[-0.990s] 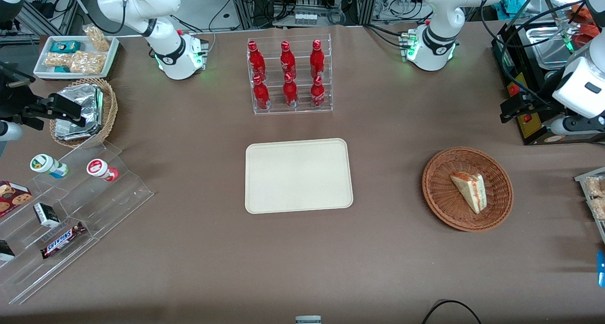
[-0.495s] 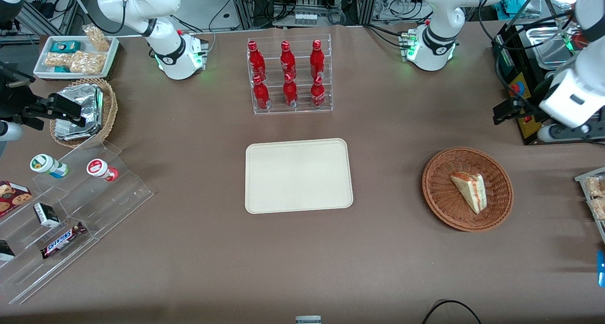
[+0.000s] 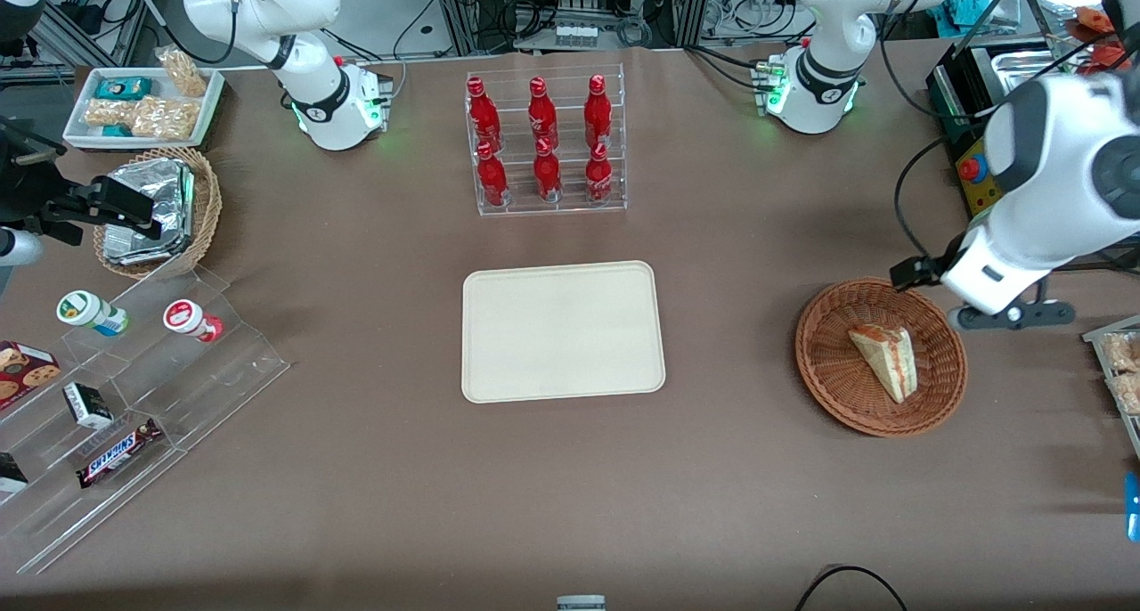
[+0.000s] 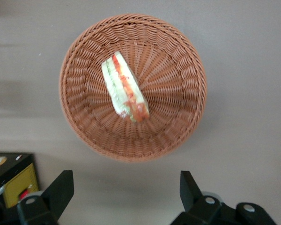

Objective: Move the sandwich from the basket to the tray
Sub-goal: 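Lower the open left gripper over the sandwich in the wicker basket, then close the left gripper on the wrapped sandwich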

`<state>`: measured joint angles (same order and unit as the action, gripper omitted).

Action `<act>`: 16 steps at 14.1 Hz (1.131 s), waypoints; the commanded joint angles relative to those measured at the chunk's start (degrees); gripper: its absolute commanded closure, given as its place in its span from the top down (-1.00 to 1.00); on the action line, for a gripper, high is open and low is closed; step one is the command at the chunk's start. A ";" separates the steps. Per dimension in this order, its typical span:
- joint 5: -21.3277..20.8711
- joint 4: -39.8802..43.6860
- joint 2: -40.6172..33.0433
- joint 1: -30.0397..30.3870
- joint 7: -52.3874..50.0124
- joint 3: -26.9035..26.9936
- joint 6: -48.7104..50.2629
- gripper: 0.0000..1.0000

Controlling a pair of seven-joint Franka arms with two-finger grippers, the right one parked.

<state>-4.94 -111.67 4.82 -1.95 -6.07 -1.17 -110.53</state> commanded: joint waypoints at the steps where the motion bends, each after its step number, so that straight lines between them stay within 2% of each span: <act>1: -0.68 -6.26 0.36 1.50 0.27 0.38 -9.14 1.00; 5: 0.28 -8.47 3.79 4.14 -2.97 0.38 -16.29 1.00; 11: 6.25 -8.38 10.46 4.24 -20.10 0.38 -26.64 1.00; 14: 7.40 -8.21 13.89 4.24 -20.65 0.38 -30.52 0.97; 15: 7.32 -8.21 14.34 4.24 -20.39 0.38 -30.44 0.61; 16: 7.23 -8.47 14.26 4.24 -19.52 0.38 -30.01 -0.08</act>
<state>1.48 -120.22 18.80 2.35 -25.72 -0.72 -140.24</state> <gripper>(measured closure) 0.044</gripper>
